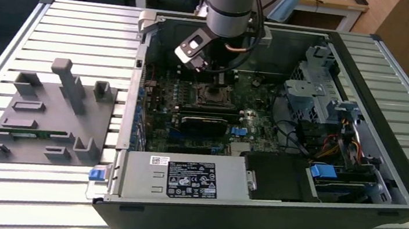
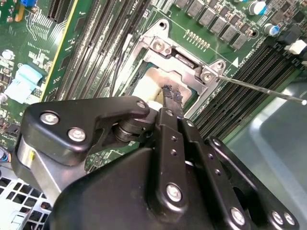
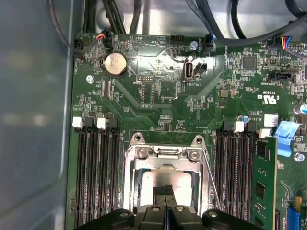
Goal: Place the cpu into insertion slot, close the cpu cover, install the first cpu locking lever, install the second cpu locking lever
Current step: 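Close the cpu cover, then install the first cpu locking lever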
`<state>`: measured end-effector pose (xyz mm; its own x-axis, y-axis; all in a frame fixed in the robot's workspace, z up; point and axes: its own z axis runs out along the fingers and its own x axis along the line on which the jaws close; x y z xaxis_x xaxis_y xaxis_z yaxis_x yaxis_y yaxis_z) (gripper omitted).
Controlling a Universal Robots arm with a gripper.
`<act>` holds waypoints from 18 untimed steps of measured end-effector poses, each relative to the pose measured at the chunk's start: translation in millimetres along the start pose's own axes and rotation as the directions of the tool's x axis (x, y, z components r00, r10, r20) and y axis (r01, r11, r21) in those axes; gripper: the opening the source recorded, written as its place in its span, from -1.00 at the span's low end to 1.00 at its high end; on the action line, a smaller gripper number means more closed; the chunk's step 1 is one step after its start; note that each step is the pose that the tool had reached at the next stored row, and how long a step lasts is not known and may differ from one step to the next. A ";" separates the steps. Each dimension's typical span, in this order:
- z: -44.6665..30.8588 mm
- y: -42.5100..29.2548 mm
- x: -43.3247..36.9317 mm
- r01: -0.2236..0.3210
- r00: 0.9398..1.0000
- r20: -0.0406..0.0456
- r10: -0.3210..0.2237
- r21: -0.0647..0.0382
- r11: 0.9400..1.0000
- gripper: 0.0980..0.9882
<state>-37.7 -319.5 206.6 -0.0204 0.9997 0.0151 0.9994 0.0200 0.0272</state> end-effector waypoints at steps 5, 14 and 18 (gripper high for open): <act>0.0 0.6 0.0 0.000 1.000 0.000 0.000 0.000 1.000 -0.98; -1.4 0.7 0.0 0.000 1.000 0.000 0.000 0.000 1.000 -0.98; -2.6 0.8 0.1 0.000 1.000 0.000 0.000 0.000 1.000 -0.98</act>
<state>-36.9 -319.4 209.3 -0.0203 0.9997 0.0154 0.9994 0.0199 0.0274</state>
